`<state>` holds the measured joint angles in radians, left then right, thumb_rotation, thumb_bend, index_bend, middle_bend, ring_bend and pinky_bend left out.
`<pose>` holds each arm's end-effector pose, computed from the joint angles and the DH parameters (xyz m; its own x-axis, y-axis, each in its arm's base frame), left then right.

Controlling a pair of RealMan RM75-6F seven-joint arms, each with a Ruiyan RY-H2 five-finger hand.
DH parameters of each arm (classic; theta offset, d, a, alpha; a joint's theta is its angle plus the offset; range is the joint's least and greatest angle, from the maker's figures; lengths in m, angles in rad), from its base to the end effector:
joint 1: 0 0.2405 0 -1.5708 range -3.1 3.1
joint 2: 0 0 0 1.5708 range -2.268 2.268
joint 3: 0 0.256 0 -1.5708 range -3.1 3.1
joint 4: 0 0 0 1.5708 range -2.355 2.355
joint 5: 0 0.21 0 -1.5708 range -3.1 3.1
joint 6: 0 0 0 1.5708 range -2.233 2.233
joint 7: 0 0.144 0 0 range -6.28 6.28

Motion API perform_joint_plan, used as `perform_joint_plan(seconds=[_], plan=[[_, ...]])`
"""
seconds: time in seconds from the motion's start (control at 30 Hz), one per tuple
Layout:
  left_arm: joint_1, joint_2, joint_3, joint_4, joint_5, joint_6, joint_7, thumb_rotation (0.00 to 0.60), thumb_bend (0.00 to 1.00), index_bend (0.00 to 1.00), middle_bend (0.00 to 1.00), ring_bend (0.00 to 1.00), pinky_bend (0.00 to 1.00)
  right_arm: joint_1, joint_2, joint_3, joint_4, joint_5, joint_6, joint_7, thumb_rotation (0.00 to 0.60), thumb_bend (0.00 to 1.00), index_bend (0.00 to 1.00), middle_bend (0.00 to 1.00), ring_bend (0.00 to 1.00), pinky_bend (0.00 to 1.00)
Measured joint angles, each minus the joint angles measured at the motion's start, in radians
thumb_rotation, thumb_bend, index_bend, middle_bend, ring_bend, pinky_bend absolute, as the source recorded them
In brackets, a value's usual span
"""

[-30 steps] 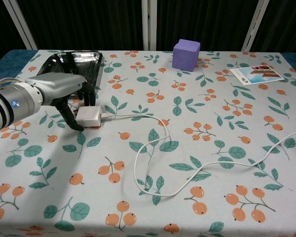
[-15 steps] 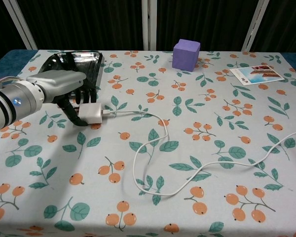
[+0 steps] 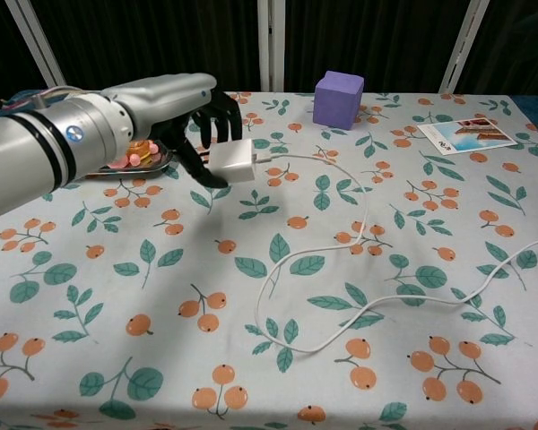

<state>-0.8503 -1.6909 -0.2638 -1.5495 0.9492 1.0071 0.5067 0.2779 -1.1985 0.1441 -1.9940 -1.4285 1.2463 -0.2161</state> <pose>-0.0707 0.3381 -0.0473 0.3569 0.2717 0.8937 0.8856 -0.4028 -0.2312 -0.1815 -0.2269 0.0975 0.1858 -0.1592 0.9696 -0.9613 -0.2336 0.1459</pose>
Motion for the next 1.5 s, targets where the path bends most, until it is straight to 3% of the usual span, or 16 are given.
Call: perform_joint_plan(seconds=[0.33, 0.73, 1.03, 1.5], plan=[[-0.037, -0.018, -0.039, -0.066, -0.019, 0.062, 0.041, 0.600, 0.33, 0.58, 0.56, 0.42, 0.26, 0.171, -0.187, 0.107, -0.091, 0.340, -0.063, -0.272, 0.600, 0.15, 0.26, 0.23, 0.06, 0.17], [-0.068, -0.068, -0.041, -0.081, -0.040, 0.123, 0.112, 0.600, 0.34, 0.58, 0.56, 0.42, 0.26, 0.376, -0.360, 0.240, -0.051, 0.683, 0.008, -0.445, 0.600, 0.20, 0.38, 0.28, 0.07, 0.15], [-0.080, -0.075, -0.055, -0.106, -0.054, 0.159, 0.142, 0.600, 0.34, 0.58, 0.56, 0.42, 0.26, 0.437, -0.408, 0.258, 0.011, 0.770, 0.039, -0.447, 0.600, 0.20, 0.44, 0.29, 0.08, 0.15], [-0.095, -0.088, -0.053, -0.108, -0.059, 0.175, 0.158, 0.600, 0.33, 0.58, 0.56, 0.42, 0.26, 0.486, -0.437, 0.258, 0.063, 0.812, 0.035, -0.398, 0.600, 0.24, 0.49, 0.31, 0.09, 0.15]])
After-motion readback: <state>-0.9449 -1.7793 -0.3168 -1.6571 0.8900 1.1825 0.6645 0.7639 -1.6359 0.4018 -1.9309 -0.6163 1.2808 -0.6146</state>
